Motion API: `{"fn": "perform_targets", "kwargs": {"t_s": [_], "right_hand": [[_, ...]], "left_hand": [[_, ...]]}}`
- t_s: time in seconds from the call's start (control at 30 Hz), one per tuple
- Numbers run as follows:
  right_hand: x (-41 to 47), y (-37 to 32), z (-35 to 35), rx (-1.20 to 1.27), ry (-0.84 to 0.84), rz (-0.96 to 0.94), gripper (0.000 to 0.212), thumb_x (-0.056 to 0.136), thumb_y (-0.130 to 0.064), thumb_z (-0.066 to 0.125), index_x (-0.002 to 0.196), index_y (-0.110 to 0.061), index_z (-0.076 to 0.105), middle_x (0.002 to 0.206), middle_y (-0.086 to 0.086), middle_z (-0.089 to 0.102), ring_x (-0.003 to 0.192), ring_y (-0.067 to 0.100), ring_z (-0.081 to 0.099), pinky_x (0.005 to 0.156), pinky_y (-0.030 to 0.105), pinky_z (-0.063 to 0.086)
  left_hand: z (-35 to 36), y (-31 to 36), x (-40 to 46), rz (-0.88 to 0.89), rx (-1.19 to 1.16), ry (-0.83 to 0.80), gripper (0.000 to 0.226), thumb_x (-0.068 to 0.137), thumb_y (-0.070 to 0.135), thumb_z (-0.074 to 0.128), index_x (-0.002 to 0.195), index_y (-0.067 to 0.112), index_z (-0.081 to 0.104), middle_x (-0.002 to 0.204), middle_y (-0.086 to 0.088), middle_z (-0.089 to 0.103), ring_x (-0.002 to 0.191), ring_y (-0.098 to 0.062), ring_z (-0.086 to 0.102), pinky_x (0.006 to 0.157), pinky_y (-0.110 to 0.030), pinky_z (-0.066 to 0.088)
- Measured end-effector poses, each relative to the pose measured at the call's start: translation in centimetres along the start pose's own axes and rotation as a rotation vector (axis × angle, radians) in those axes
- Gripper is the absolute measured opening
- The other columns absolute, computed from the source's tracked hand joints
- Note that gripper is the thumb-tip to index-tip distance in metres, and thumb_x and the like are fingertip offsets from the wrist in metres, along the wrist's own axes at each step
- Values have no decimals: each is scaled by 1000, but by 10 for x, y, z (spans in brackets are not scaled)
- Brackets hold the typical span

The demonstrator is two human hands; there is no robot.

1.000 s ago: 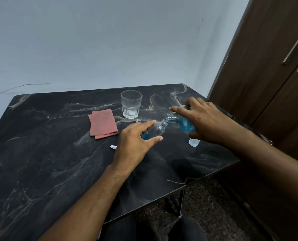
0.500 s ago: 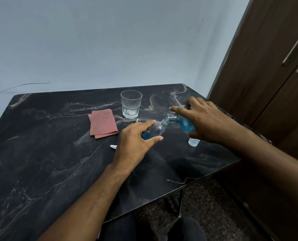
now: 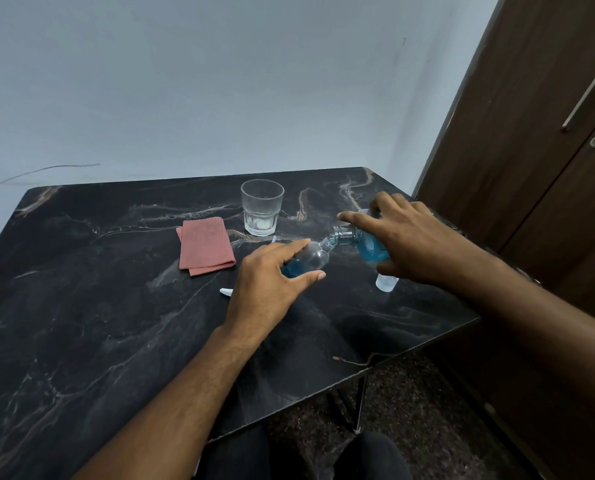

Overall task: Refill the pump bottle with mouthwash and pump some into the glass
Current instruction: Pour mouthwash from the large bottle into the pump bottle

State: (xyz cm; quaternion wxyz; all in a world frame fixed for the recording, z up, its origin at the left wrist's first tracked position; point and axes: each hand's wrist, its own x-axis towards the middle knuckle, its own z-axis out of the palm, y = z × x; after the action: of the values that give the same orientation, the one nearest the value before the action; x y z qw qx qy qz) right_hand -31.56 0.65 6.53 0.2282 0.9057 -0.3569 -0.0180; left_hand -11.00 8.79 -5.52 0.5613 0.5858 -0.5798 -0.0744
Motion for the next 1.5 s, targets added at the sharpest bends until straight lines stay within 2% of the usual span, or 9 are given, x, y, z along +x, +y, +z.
{"fn": "perform_targets", "kwargs": {"t_s": [0.47, 1.5], "right_hand": [[-1, -2, -1, -13, 4, 5, 105, 73, -39, 83, 156, -40, 18, 135, 7, 37, 123, 25, 41, 98, 44, 42], [-1, -3, -3, -28, -13, 5, 107, 73, -40, 84, 156, -40, 17, 138, 8, 36, 126, 26, 40, 99, 45, 42]], "left_hand": [[-2, 3, -1, 8, 3, 0, 62, 70, 39, 92, 128, 27, 72, 101, 14, 74, 96, -9, 68, 88, -35, 60], [-4, 7, -1, -13, 6, -16, 61, 71, 37, 92, 128, 26, 73, 103, 11, 74, 99, -12, 68, 90, -37, 58]]}}
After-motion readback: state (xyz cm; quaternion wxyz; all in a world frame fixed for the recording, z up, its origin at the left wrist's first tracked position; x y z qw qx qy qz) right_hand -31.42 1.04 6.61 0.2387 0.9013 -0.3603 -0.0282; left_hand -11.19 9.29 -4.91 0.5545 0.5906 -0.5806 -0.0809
